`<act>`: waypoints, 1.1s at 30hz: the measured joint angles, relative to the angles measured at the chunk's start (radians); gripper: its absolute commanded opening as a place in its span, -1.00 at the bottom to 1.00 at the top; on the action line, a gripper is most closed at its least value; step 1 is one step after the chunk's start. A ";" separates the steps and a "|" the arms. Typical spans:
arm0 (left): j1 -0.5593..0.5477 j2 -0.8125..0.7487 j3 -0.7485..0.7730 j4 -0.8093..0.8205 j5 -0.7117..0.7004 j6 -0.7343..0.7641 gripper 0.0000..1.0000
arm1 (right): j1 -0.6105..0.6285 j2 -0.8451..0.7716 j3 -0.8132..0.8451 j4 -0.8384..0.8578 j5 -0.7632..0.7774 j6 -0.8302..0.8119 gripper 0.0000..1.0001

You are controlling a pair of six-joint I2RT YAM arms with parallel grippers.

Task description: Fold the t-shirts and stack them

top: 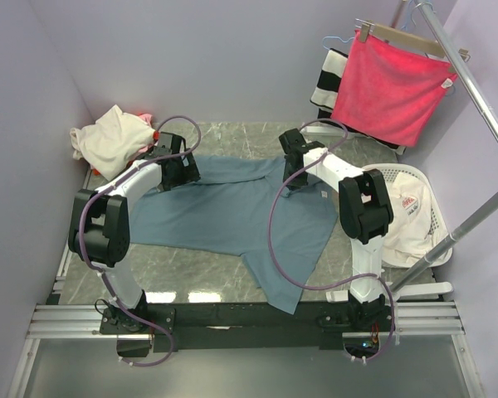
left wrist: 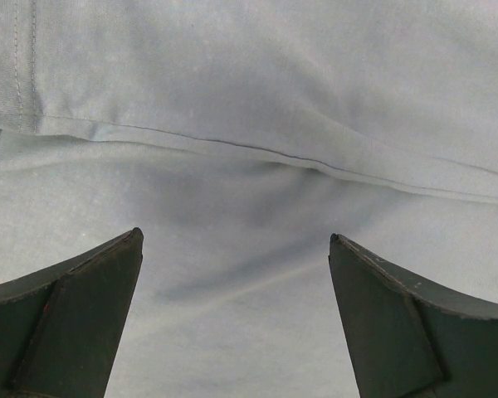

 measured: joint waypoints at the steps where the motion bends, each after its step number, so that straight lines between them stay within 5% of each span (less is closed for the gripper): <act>1: 0.000 0.000 0.000 0.000 0.000 0.000 0.99 | 0.000 0.000 -0.003 0.004 0.002 0.004 -1.00; 20: 0.000 0.000 0.000 0.000 0.011 0.015 0.99 | 0.130 -0.141 -0.117 -0.001 0.092 0.060 -1.00; 28: -0.003 0.014 0.000 -0.010 0.022 0.018 0.99 | 0.174 -0.169 -0.259 -0.005 0.069 0.106 0.03; 33: -0.006 0.024 0.000 -0.022 0.026 0.020 0.99 | 0.176 -0.242 -0.286 -0.009 0.114 0.106 0.21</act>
